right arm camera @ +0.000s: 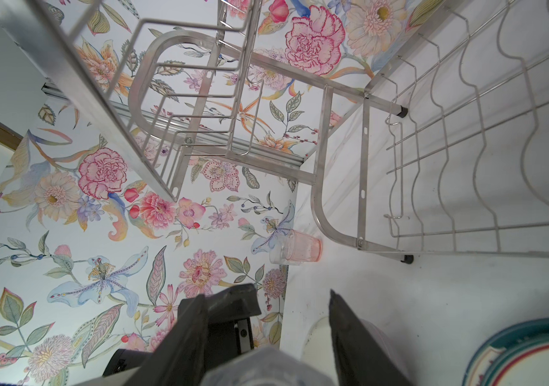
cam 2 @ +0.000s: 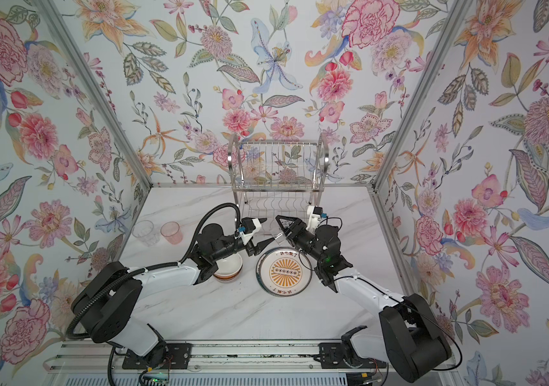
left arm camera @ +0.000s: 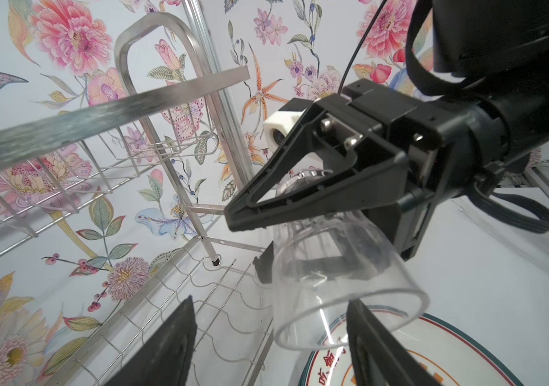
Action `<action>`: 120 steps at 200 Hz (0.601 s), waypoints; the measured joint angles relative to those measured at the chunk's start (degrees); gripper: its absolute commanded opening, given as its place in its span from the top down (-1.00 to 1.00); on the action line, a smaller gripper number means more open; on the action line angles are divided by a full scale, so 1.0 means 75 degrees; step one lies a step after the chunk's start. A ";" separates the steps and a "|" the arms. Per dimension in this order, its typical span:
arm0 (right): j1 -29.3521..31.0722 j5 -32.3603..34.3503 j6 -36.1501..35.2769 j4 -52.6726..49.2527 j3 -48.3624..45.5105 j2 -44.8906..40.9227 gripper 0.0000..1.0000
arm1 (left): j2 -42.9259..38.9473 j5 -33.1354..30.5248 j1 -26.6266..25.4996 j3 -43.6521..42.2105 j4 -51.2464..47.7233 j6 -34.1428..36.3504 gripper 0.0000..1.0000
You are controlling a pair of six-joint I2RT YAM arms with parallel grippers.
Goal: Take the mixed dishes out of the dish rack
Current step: 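Carry the clear cup toward the left gripper while the left gripper reaches to it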
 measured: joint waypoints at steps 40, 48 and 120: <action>0.0012 0.0052 0.0032 0.0140 -0.0064 -0.0090 1.00 | 0.0414 0.0017 -0.0093 0.0254 0.0204 -0.0207 -0.23; 0.0012 0.0070 0.0055 0.0140 -0.0073 -0.0090 1.00 | 0.0493 0.0017 -0.0134 0.0321 0.0245 -0.0248 -0.17; 0.0012 0.0172 0.0230 0.0431 -0.0361 -0.0093 1.00 | 0.0889 0.0017 -0.0242 0.0493 0.0883 -0.0734 0.31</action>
